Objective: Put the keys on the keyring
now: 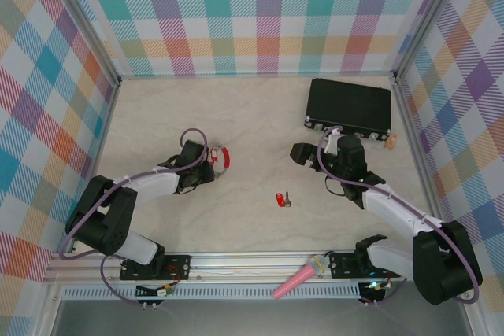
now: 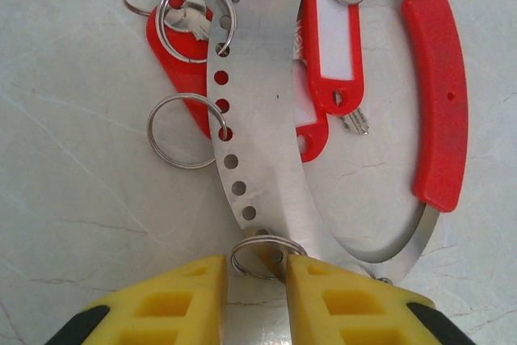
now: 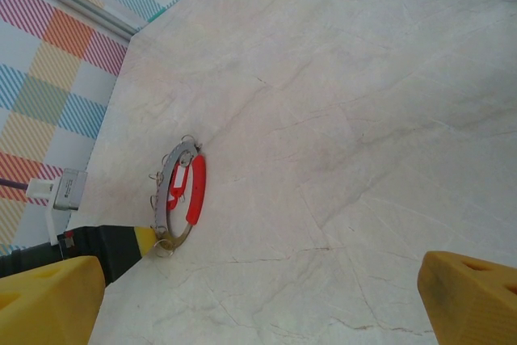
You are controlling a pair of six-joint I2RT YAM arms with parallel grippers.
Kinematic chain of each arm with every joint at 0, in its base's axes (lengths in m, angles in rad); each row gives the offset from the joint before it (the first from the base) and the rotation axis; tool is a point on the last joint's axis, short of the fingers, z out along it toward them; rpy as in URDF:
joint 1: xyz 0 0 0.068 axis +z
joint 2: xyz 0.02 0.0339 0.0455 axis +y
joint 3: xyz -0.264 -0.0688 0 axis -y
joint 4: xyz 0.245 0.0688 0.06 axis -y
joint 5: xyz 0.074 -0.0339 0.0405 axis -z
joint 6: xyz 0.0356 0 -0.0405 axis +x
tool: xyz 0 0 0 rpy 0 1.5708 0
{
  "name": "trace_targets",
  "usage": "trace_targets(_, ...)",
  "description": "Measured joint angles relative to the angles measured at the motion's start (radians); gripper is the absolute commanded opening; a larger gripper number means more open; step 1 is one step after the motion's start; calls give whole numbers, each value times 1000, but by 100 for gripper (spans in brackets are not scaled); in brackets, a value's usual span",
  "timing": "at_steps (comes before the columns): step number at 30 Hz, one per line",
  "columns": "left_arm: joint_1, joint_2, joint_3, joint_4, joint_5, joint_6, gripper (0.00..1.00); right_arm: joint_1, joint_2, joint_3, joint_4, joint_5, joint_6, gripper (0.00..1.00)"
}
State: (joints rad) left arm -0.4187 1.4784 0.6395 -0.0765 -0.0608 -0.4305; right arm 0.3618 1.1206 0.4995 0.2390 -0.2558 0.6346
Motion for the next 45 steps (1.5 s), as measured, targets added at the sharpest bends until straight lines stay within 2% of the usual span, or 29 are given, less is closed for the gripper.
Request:
trace_targets(15, -64, -117, 20, -54, -8, 10, 27, 6, 0, 0, 0, 0, -8, 99)
trace_targets(31, -104, 18, 64, -55, -8, 36, 25, 13, 0, 0, -1, 1, -15, 99)
trace_targets(32, -105, 23, 65, -54, -8, 36, 24, 13, -1, 0, 0, 1, -15, 99)
trace_targets(34, -105, 33, 65, -55, -9, 36, 15, 13, -1, 0, -1, 1, -15, 99)
trace_targets(36, -105, 42, 66, -55, -10, 42, 15, 13, -1, 0, 0, 1, -15, 99)
trace_targets(43, -105, 48, 67, -57, -19, 49, 0, 13, -1, 0, -1, 1, -15, 99)
trace_targets(45, -105, 47, 72, -64, -23, 51, 0, 14, -1, 0, -1, 1, -15, 99)
